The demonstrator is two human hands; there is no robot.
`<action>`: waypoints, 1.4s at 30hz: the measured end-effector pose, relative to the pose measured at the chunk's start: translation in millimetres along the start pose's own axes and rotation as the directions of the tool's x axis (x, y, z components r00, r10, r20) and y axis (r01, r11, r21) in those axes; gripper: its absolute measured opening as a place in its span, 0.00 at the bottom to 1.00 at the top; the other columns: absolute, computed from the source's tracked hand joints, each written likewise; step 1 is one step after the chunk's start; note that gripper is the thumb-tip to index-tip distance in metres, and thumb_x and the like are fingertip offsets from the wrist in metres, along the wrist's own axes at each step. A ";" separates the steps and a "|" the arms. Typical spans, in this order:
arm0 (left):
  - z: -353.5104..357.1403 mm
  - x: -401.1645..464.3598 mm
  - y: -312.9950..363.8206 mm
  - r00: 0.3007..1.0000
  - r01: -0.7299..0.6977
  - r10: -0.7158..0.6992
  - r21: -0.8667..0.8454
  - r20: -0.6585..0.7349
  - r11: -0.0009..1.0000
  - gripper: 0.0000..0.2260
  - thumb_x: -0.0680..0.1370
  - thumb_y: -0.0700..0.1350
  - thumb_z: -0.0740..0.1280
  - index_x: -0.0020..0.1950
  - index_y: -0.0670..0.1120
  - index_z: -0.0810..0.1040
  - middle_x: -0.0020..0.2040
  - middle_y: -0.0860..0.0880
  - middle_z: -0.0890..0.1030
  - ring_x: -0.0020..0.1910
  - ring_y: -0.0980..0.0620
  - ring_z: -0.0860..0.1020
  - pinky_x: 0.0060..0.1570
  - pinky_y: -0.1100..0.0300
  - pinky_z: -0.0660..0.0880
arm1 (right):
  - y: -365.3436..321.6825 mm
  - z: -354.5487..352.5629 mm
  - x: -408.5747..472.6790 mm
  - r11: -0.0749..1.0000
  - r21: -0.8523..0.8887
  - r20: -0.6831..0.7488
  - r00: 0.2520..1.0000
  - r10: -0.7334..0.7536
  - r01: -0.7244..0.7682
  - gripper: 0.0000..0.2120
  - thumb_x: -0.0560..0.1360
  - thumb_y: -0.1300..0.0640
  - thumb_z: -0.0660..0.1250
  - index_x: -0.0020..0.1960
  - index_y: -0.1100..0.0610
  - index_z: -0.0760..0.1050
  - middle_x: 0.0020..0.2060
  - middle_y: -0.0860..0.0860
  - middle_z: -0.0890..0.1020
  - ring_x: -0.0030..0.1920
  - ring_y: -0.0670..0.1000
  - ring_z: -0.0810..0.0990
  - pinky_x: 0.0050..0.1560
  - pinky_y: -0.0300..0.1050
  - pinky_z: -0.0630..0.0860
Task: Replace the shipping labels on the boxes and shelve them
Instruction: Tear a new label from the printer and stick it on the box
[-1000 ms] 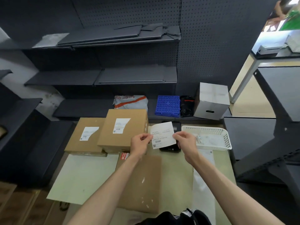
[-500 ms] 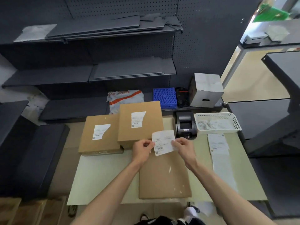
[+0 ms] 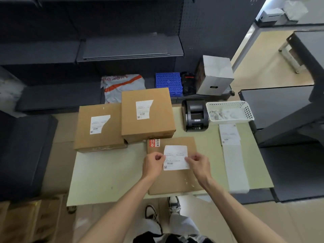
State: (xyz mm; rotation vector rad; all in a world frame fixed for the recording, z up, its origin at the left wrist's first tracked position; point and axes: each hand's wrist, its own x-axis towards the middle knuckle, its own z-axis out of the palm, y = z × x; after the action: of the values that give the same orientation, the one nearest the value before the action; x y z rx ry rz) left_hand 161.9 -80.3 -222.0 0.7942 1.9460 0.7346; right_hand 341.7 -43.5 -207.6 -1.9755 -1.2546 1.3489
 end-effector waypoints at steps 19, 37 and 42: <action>38.1 6.1 -42.6 0.991 0.082 -0.045 0.307 -0.128 0.948 0.05 0.78 0.48 0.72 0.43 0.50 0.85 0.47 0.53 0.83 0.45 0.51 0.79 0.46 0.56 0.75 | 52.5 20.1 40.7 0.856 -0.506 0.115 0.992 -0.056 0.107 0.08 0.75 0.51 0.67 0.40 0.53 0.76 0.42 0.50 0.80 0.43 0.55 0.78 0.41 0.44 0.70; 44.0 21.7 -46.2 0.983 -0.125 0.176 0.535 -0.046 0.836 0.06 0.78 0.46 0.70 0.43 0.49 0.77 0.46 0.53 0.76 0.50 0.50 0.75 0.53 0.56 0.67 | 59.3 22.9 51.4 0.770 -0.606 0.131 0.980 -0.151 0.199 0.11 0.76 0.49 0.66 0.50 0.56 0.69 0.47 0.51 0.76 0.46 0.58 0.77 0.46 0.53 0.74; 27.9 17.6 -51.5 0.904 -0.370 0.417 0.663 0.096 0.650 0.04 0.79 0.43 0.69 0.52 0.47 0.75 0.51 0.51 0.75 0.51 0.50 0.72 0.53 0.54 0.69 | 57.7 14.3 51.5 0.523 -0.688 0.240 0.838 -0.490 0.503 0.06 0.73 0.60 0.69 0.47 0.61 0.73 0.45 0.57 0.76 0.42 0.61 0.75 0.39 0.51 0.71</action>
State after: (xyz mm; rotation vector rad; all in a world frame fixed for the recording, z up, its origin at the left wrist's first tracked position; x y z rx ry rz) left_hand 166.9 -93.7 -281.5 1.7045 2.1352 0.2640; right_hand 359.9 -29.5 -282.8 -1.7645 -2.4283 0.5785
